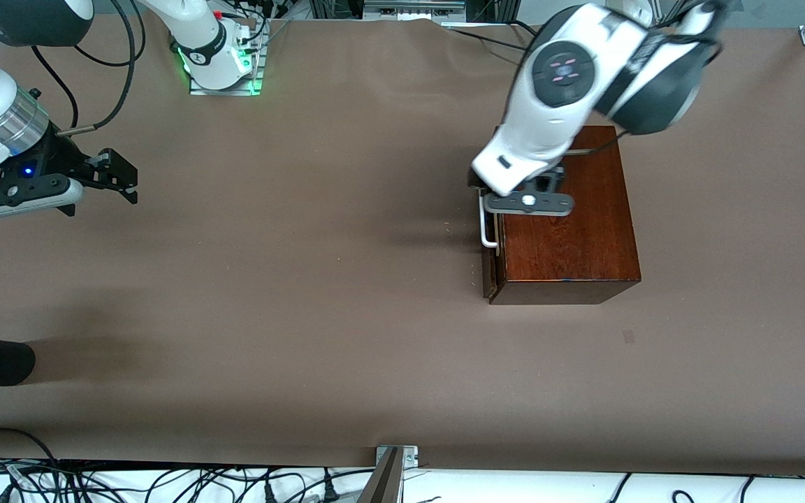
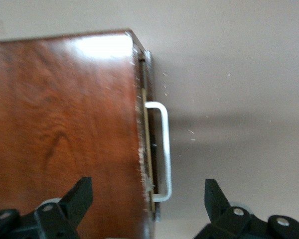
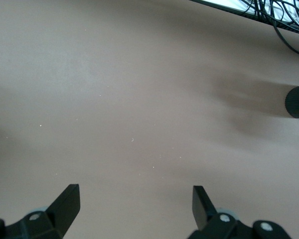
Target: Open drawer, take yellow block, close drawer
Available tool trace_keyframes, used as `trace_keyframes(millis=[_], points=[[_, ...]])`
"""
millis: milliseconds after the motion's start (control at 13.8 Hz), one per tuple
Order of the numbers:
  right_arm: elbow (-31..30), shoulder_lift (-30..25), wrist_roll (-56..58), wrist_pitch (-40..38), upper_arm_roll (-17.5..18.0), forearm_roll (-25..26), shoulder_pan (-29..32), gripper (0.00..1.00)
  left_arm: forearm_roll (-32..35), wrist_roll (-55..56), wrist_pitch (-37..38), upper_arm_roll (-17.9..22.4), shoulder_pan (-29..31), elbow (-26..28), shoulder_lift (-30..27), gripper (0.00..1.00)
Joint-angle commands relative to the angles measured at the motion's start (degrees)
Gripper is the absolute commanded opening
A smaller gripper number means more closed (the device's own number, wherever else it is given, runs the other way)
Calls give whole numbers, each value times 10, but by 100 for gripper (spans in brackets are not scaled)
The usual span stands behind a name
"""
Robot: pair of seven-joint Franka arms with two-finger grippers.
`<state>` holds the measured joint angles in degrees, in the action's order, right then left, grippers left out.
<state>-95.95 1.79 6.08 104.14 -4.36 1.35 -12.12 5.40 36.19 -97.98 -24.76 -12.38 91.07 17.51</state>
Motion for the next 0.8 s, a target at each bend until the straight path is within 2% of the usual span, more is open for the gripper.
trace_keyframes(millis=[0, 218, 363, 726], points=[[8, 1, -5, -5, 2, -8, 3, 100, 16, 38, -21, -1, -29, -5, 33, 100], [8, 1, -5, -4, 2, -8, 3, 100, 21, 71, -74, 0, -47, 44, 38, 100], [8, 1, -5, -5, 2, -8, 3, 100, 84, 78, -98, -1, -55, 77, 39, 100], [8, 1, -4, -4, 2, -8, 3, 100, 98, 97, -101, -1, -56, 93, 46, 100]])
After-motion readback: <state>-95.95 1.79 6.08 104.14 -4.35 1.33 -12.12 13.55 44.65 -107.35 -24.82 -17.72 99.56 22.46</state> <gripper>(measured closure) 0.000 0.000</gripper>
